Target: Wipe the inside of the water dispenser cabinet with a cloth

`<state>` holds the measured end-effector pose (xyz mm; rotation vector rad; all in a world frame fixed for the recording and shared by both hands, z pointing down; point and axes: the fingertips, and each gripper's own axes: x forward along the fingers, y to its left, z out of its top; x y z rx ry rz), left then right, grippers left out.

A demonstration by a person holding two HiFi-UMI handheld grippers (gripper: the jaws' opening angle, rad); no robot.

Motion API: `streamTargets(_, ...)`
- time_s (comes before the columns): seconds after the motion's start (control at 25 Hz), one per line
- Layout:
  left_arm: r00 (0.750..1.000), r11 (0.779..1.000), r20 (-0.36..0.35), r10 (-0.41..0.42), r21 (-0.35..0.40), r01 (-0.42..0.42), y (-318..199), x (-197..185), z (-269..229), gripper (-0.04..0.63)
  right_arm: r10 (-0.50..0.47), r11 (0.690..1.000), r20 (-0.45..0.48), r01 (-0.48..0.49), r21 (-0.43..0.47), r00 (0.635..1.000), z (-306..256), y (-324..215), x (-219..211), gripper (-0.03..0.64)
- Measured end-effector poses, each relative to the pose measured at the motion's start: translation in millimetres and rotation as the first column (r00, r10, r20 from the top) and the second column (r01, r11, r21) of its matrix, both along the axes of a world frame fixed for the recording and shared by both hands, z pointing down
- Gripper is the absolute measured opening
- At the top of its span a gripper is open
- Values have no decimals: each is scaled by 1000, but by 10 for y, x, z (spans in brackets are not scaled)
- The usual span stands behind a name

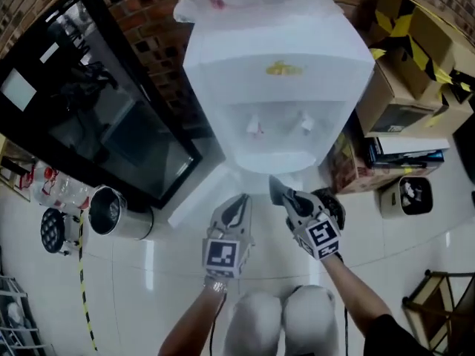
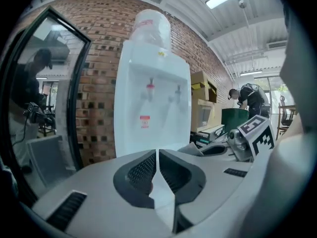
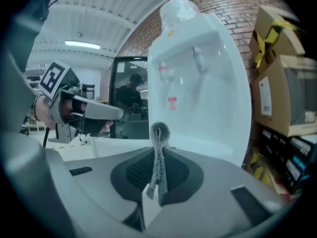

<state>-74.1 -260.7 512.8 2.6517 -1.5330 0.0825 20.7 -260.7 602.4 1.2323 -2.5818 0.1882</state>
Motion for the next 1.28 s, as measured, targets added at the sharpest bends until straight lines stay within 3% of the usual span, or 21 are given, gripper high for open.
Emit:
streamTargets(0.2,999,998,-14,50,-36,-50,-173,74,1051,21,1,1000,6,-1,-25,1000,1372,-416,-112,25)
streamTargets(0.36,996,995,-15,91,-25,-92,-245,193,1500,21,14,999,-51,-11,52,999,1887,-995,-170,25)
streamTargets(0.6,997,997,-2,76,-25,-76,-279,176,1681,21,57,983,-89,-40,180,994,1867,-1735,-271,25)
streamTargets(0.84,998,998,8,62,-3,-62,-294,162,1607,21,-13,965,-88,36,259,996,1577,-1938,-591,25)
streamTargets(0.96,999,999,-9,49,10,-49,-327,146,1570,21,-77,968,-88,96,233,993,1681,-1947,-733,25)
streamTargets(1.12,999,999,-1,36,1,-36,-306,108,1593,21,-178,975,-115,191,117,977,2128,-1818,-868,25)
streamTargets(1.28,1000,999,-19,19,45,-19,-321,74,1567,21,-239,971,-154,241,-4,959,2591,-1609,-905,25)
